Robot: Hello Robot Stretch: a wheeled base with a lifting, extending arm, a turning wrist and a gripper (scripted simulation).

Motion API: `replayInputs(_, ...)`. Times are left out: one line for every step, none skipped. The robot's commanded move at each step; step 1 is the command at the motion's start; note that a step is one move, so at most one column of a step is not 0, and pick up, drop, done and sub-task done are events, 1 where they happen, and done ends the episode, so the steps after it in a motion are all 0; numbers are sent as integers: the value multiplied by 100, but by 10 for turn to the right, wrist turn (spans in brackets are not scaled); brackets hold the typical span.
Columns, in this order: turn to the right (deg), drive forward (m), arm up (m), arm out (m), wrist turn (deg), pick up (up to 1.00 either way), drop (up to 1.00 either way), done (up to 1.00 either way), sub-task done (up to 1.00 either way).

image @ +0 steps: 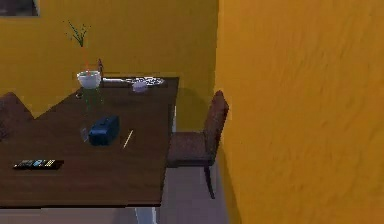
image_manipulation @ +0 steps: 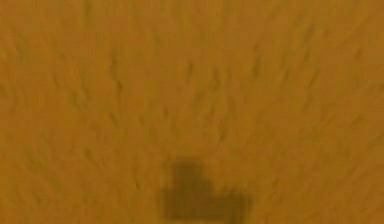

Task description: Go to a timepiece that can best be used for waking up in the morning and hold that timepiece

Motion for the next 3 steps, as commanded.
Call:
replayInputs(0, 45, 0, 0, 0, 0, 0, 0, 0)
replayInputs(-450, 0, 0, 0, 0, 0, 0, 0, 0)
replayInputs(-450, 0, 0, 0, 0, 0, 0, 0, 0)
